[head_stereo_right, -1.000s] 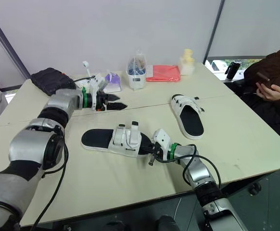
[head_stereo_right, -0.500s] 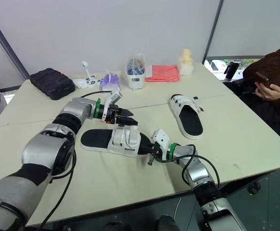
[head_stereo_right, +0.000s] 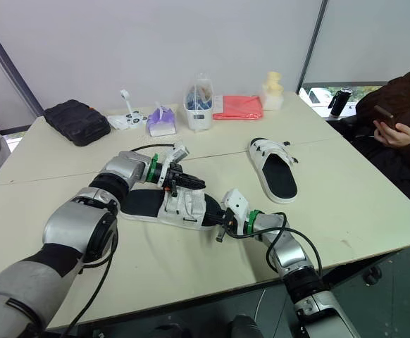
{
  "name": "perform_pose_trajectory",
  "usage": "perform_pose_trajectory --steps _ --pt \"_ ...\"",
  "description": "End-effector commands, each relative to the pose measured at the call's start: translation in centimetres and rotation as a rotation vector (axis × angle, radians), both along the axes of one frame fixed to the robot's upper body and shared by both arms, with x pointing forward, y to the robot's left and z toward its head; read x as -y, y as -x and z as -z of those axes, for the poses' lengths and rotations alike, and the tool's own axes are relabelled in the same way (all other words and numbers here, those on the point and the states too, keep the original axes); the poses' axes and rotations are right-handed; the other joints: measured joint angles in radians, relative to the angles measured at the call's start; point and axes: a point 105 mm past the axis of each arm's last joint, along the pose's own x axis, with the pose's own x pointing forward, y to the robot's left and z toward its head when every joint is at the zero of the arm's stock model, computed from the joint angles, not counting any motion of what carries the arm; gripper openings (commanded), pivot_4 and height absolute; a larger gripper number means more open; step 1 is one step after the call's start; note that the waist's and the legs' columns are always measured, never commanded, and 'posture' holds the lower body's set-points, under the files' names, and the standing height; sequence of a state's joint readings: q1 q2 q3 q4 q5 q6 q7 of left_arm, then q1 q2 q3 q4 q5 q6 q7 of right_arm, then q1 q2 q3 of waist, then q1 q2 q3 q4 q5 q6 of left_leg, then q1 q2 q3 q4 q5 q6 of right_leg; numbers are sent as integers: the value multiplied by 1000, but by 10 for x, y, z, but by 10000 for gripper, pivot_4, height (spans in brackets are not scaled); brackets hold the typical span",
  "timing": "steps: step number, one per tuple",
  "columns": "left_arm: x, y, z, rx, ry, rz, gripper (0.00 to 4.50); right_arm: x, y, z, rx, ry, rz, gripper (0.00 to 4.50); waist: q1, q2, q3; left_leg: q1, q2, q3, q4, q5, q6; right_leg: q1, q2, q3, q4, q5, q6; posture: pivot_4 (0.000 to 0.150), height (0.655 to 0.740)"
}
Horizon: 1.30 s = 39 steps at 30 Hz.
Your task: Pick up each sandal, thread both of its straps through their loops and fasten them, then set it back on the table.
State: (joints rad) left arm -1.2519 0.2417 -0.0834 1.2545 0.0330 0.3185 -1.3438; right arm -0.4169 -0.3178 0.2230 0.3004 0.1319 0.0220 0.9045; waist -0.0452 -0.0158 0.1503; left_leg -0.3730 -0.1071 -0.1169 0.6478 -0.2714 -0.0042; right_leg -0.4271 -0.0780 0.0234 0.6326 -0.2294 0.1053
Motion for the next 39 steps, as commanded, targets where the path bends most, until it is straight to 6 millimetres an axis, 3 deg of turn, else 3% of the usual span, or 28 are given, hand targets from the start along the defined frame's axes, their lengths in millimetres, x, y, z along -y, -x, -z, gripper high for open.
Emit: perform_pose_trajectory --steps 1,8,12,15,20,22,26,30,35,39 --pt "1 -4 -13 34 32 -9 412 -5 8 22 -74 43 -13 0 0 0 0 0 0 0 0 0 0 0 0 0 0 0 0 1500 7400" --pt "3 -9 -51 138 135 6 412 -5 9 22 -77 44 -13 0 0 0 0 0 0 0 0 0 0 0 0 0 0 0 0 1500 7400" --pt "6 6 -105 317 225 133 412 -3 11 25 -85 47 -14 0 0 0 0 -1 0 0 0 0 0 -1 0 0 0 0 0 1500 7400" --pt "5 18 -126 396 265 150 412 -5 10 25 -87 48 -21 0 -1 0 0 0 0 0 -1 0 0 -1 -1 1 0 0 0 1500 7400" --pt "3 19 -146 525 289 77 412 -6 9 25 -86 50 -32 0 0 0 0 0 1 0 0 0 0 0 -1 1 0 0 0 1500 7400" --pt "-1 12 -152 721 228 35 412 -6 9 25 -85 54 -38 0 0 0 0 0 1 0 0 0 -1 0 -1 1 0 0 0 1500 7400" --pt "-5 25 -146 939 124 109 412 -4 8 25 -85 60 -43 0 -1 1 0 1 1 0 -1 2 -5 0 -2 1 0 0 0 1500 7400" --pt "-5 44 -140 1006 115 174 412 -1 9 27 -87 66 -44 0 3 1 -1 1 1 1 0 1 -4 0 -1 2 0 0 0 1500 7400" --pt "-11 103 -103 1027 81 332 412 2 8 31 -96 84 -60 0 0 2 -1 1 2 1 -2 0 -3 0 -2 3 -1 0 0 1500 7400" --pt "-15 128 -80 1017 55 397 412 3 6 31 -95 89 -69 0 6 2 -1 1 2 1 0 -1 -2 1 -1 3 -1 0 -1 1500 7400"
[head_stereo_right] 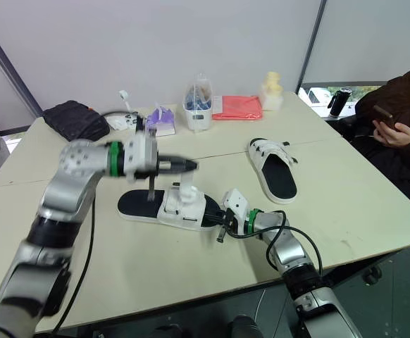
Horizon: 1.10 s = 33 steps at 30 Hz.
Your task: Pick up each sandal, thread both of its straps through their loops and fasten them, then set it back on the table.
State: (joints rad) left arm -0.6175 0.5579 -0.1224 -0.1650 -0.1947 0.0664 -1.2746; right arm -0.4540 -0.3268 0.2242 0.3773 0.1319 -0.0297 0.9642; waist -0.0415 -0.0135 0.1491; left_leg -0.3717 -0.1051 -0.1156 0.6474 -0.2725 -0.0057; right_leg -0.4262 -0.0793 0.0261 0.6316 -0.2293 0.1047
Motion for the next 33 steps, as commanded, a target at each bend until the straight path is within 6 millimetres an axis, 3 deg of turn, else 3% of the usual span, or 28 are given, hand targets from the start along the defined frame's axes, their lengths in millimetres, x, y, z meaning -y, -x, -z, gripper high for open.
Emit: perform_pose_trajectory --steps 1,3,6,9,12,15,16,18,21,25,28,33 --pt "2 27 -4 77 3 74 412 0 8 29 -93 76 -21 0 2 0 0 0 0 0 1 0 0 1 0 0 0 0 0 1500 7400" --pt "1 36 3 84 -5 92 412 1 7 29 -92 77 -22 0 2 0 -1 2 0 0 0 0 1 3 0 0 -1 0 -1 1500 7400" --pt "-4 47 20 -44 -24 64 412 1 5 29 -89 78 -22 0 -1 1 -1 3 0 0 -1 -1 1 3 0 0 -1 0 -1 1500 7400" --pt "-11 49 31 -183 -47 20 11126 1 4 29 -87 80 -23 0 0 1 -1 3 0 0 -1 -1 1 3 0 0 -1 0 -1 1500 7400" --pt "-19 55 35 -290 -87 20 26048 2 3 29 -86 81 -22 0 0 1 -1 4 0 0 -1 -1 1 4 0 -1 -1 0 -1 1500 7400" --pt "-35 70 37 -522 -151 7 41798 3 2 30 -88 87 -21 0 -3 1 -1 4 0 0 -1 -1 2 4 1 -1 -1 0 -1 1500 7400" --pt "-42 71 36 -597 -162 -13 44311 4 2 30 -89 88 -20 0 -3 1 -1 4 0 0 -1 -1 2 4 1 -1 -1 0 -1 1500 7400" --pt "-52 69 31 -693 -154 -52 44311 4 1 31 -89 90 -20 0 -2 1 -1 4 1 0 -1 -1 2 4 1 -1 -1 0 -1 1500 7400" --pt "-73 39 21 -814 -26 -226 44311 4 1 32 -92 91 -19 0 -1 2 0 9 1 0 -1 -1 2 9 2 -1 -1 0 -1 1500 7400" --pt "-80 20 21 -948 141 -376 44311 4 2 33 -93 91 -21 0 -2 2 0 19 0 0 -2 -3 5 19 2 -2 -2 -2 1 1500 7400" --pt "-74 20 38 -1070 239 -469 44311 5 2 34 -95 92 -20 0 -3 2 -1 18 0 0 -2 -4 5 18 2 -1 -3 -2 2 1500 7400" --pt "-66 27 61 -1114 301 -557 44311 4 3 35 -99 91 -21 0 0 1 -1 18 1 -1 -2 -6 3 18 1 0 -2 -2 1 1500 7400"
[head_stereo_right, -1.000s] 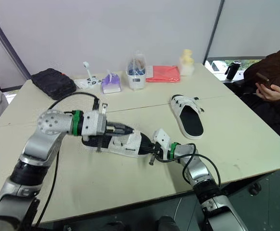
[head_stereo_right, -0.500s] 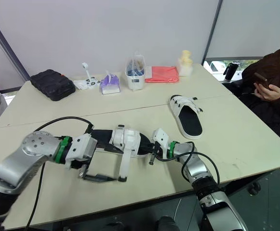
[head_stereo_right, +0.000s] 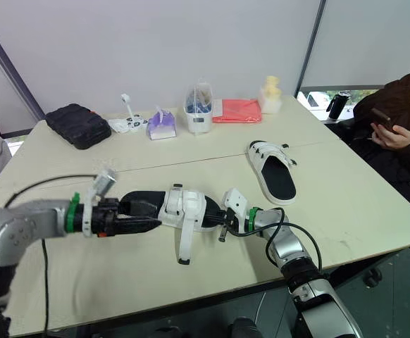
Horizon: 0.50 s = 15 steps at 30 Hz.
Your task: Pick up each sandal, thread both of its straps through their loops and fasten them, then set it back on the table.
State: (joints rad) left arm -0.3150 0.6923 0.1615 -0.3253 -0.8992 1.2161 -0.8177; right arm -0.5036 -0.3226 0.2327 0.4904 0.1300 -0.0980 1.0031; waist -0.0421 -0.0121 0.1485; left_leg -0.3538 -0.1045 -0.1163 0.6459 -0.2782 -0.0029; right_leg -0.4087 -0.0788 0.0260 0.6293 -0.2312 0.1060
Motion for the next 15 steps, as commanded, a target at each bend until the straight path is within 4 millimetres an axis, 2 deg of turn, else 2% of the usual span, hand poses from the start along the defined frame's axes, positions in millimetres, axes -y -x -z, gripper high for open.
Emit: perform_pose_trajectory --steps 1,3,7,15 --pt "3 6 -1 30 2 -50 44311 5 8 30 -96 80 11 0 0 0 0 0 0 0 0 0 0 0 0 0 0 0 0 1500 7400" --pt "12 13 11 -8 11 -43 44311 3 10 32 -101 82 5 0 0 0 0 1 0 0 0 0 0 1 0 0 -1 0 0 1500 7400" --pt "27 4 30 -2 0 -62 44311 1 9 30 -102 83 -3 0 2 -1 -1 1 0 0 0 0 -1 1 0 0 -1 0 0 1500 7400" --pt "49 -12 45 -2 5 11 44311 4 10 28 -99 90 0 0 1 0 -1 0 0 0 0 0 -1 1 0 -1 -1 0 -1 1500 7400"
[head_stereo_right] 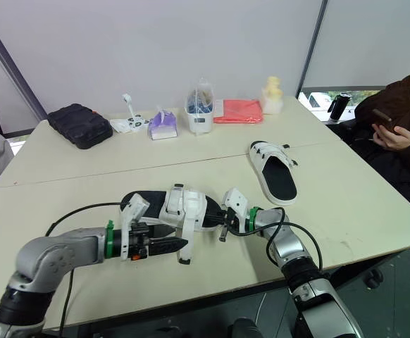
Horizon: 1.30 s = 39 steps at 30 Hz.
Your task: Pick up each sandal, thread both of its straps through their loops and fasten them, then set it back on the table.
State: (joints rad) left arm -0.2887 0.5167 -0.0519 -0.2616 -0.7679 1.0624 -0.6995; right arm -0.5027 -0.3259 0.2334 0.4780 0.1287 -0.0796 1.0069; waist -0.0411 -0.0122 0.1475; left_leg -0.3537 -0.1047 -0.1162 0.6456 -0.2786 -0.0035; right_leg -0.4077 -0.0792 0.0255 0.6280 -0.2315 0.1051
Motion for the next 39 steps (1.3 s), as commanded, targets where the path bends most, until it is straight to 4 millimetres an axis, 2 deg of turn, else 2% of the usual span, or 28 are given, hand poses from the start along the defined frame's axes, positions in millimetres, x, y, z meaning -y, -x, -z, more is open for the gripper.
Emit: perform_pose_trajectory --steps 1,4,7,14,19,23,28,31,34,39 --pt "8 -4 -1 22 26 37 44311 5 10 28 -93 85 4 0 0 0 0 0 0 0 0 0 0 0 0 0 0 0 0 1500 7400" --pt "17 -5 1 17 48 70 44311 5 11 28 -94 87 6 0 2 0 0 -1 0 0 0 0 0 -1 0 0 0 0 0 1500 7400" --pt "20 -8 0 22 59 66 36462 5 11 28 -94 87 9 0 2 0 0 -1 0 0 0 0 0 -1 0 0 -1 0 0 1500 7400" --pt "17 -4 -2 3 74 85 1291 6 11 28 -92 86 18 0 3 0 0 -1 0 -1 0 0 0 -1 0 0 -1 0 0 1500 7400" --pt "14 0 -8 2 69 110 524 5 12 29 -93 84 21 0 2 0 0 -1 0 -1 -1 0 0 -1 0 0 -1 0 0 1500 7400" --pt "15 -4 -44 38 146 174 524 4 12 30 -95 81 22 0 4 0 0 -2 0 -1 0 0 0 -1 0 -1 -1 0 0 1500 7400" --pt "19 -21 -74 61 227 167 524 2 12 31 -96 80 21 0 1 0 0 -2 0 -1 -1 0 0 -1 0 -1 -2 0 0 1500 7400" --pt "20 -25 -78 59 236 162 524 2 12 31 -96 79 22 0 -3 0 0 -2 0 -1 -2 0 0 -1 0 -1 -2 0 0 1500 7400" --pt "27 -55 -88 47 278 114 524 3 12 34 -98 101 24 0 4 -1 1 -2 0 -2 -1 0 0 -1 1 -2 -2 0 0 1500 7400" --pt "32 -74 -72 59 235 92 524 3 11 33 -97 96 26 0 -4 1 0 0 0 -1 -1 -1 0 1 0 -1 -4 0 1 1500 7400"
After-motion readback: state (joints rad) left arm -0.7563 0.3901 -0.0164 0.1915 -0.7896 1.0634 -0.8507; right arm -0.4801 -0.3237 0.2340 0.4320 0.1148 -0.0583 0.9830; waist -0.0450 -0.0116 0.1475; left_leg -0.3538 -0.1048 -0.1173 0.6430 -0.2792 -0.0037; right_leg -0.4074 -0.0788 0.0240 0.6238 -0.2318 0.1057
